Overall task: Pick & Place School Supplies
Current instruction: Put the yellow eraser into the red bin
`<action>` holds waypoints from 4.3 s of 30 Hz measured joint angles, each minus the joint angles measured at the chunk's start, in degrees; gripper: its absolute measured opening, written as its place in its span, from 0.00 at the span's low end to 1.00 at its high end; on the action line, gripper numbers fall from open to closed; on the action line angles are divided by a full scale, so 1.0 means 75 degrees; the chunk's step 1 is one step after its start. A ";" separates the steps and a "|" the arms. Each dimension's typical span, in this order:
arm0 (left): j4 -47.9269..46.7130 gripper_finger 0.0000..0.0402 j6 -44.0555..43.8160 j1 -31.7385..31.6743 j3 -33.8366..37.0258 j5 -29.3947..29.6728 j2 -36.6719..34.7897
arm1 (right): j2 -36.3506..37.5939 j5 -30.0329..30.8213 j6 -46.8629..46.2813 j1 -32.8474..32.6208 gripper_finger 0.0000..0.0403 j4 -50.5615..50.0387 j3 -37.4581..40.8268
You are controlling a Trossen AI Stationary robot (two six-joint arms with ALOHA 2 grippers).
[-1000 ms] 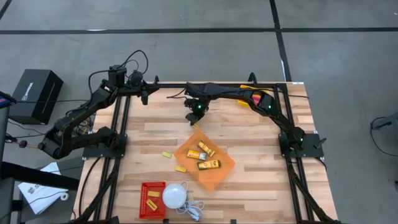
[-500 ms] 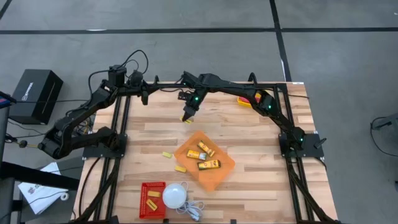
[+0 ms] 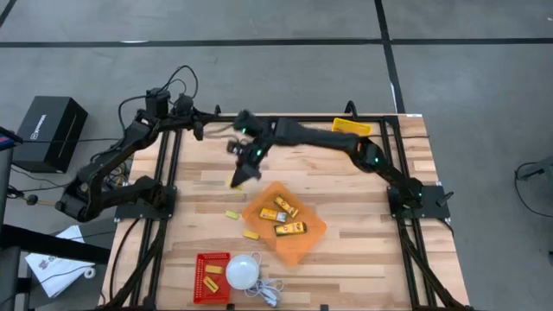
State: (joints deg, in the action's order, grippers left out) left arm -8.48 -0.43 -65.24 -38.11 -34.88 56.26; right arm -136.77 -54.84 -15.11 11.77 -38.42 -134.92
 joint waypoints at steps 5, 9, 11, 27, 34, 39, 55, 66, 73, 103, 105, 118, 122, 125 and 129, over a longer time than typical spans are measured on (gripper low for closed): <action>0.0068 0.02 -0.0453 -0.0670 -0.0006 -0.0510 -0.0235 | 0.0009 0.0131 -0.0356 -0.0725 0.06 0.1014 0.0001; 0.0120 0.02 -0.0752 -0.1065 -0.0012 -0.0770 -0.0640 | 0.0009 0.0457 -0.0103 -0.1077 0.06 0.1067 0.0004; 0.0118 0.02 -0.0791 -0.1175 -0.0012 -0.0792 -0.0849 | 0.0001 0.0695 0.0120 -0.1259 0.06 0.1115 0.0004; 0.0127 0.02 -0.1774 -0.1053 -0.0020 -0.1209 -0.1448 | -0.1045 0.1673 -0.0860 -0.2571 0.06 0.3212 0.0020; 0.0123 0.02 -0.1600 -0.1053 -0.0020 -0.1371 -0.1438 | -0.1288 0.1747 -0.1293 -0.2556 0.06 0.3487 0.0033; 0.0102 0.02 -0.1624 -0.1041 -0.0015 -0.2389 -0.1438 | -0.1288 0.1890 -0.1564 -0.2290 0.06 0.3845 0.0007; 0.0132 0.02 -0.2874 -0.1036 -0.0006 -0.4515 -0.1438 | -0.0310 0.1525 -0.0937 -0.0531 0.06 0.3492 -0.0005; 0.0201 0.02 -0.3119 -0.1039 -0.0006 -0.4434 -0.1424 | 0.0039 0.0932 -0.1061 0.0535 0.06 0.4199 -0.0014; 0.0397 0.02 -0.2564 -0.0876 -0.0006 -0.3939 -0.1292 | 0.0071 0.1112 -0.2543 0.1151 0.06 0.6314 -0.0015; 0.4250 0.23 -0.5073 0.0718 0.0006 -0.2969 -0.0196 | 0.0058 0.1531 -0.2911 0.1840 0.06 0.6916 -0.0011; 0.4297 0.29 -0.5073 0.0718 0.0006 -0.2966 -0.0210 | 0.0056 0.1453 -0.2910 0.1886 0.06 0.6918 -0.0011; 0.5038 0.47 -0.5784 0.0561 -0.0006 -0.3069 -0.0252 | 0.0050 0.1322 -0.2907 0.2268 0.06 0.6906 -0.0010; 0.5217 0.45 -0.5752 0.0547 -0.0006 -0.2819 -0.0252 | 0.0050 0.1312 -0.2907 0.2162 0.06 0.6902 -0.0010; 0.5220 0.43 -0.5582 0.0462 -0.0006 -0.2759 -0.0251 | 0.0050 0.1292 -0.2910 0.2090 0.06 0.6910 -0.0009; 0.5225 0.43 -0.5586 0.0424 -0.0006 -0.2718 -0.0188 | 0.0050 0.1289 -0.2924 0.2031 0.06 0.6905 -0.0008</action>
State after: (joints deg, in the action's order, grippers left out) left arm 30.71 -42.33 -62.06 -38.15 -55.27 54.85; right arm -136.40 -45.17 -37.04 27.00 13.37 -134.98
